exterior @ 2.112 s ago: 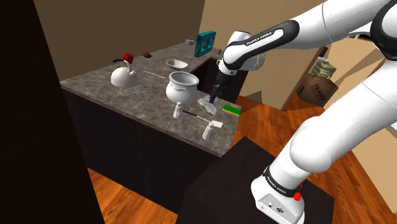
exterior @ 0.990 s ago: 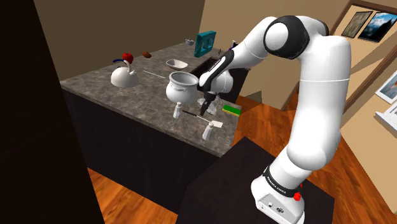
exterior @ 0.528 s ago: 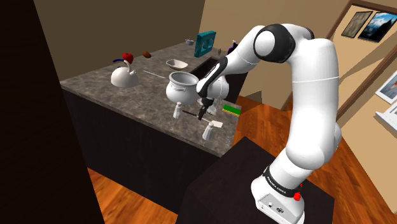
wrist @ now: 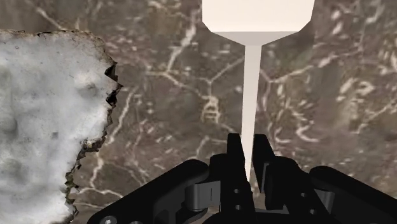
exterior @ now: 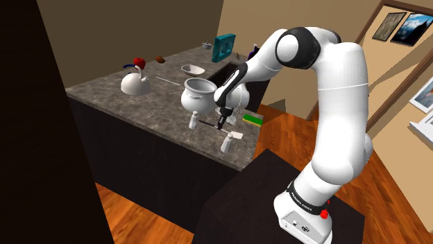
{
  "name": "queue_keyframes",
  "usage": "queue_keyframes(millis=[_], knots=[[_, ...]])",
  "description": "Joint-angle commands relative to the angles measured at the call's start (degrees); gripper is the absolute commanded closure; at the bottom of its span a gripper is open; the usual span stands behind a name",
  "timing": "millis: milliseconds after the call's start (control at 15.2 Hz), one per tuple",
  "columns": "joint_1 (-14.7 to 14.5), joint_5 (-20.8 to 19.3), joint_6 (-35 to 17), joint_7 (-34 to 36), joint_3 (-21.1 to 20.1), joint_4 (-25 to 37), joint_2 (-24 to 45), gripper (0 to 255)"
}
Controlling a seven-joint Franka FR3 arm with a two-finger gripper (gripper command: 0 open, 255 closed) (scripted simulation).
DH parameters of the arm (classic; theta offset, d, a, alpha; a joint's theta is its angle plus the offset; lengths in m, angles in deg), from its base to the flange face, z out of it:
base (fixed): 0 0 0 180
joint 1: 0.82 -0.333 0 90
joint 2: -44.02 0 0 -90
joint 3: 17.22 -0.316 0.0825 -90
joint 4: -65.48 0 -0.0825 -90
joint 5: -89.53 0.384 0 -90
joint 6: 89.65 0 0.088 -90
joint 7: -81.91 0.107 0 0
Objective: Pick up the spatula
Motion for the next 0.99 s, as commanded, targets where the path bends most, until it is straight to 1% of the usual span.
queue_keyframes(millis=[0, 198, 924], knots=[[0.00, 0.00, 0.00, 0.00, 0.00, 0.00, 0.00, 255], [0.04, 0.01, -0.01, -0.04, -0.02, 0.05, 0.06, 255], [-2.29, -3.21, 5.89, 2.61, 3.06, -1.84, -7.73, 255]])
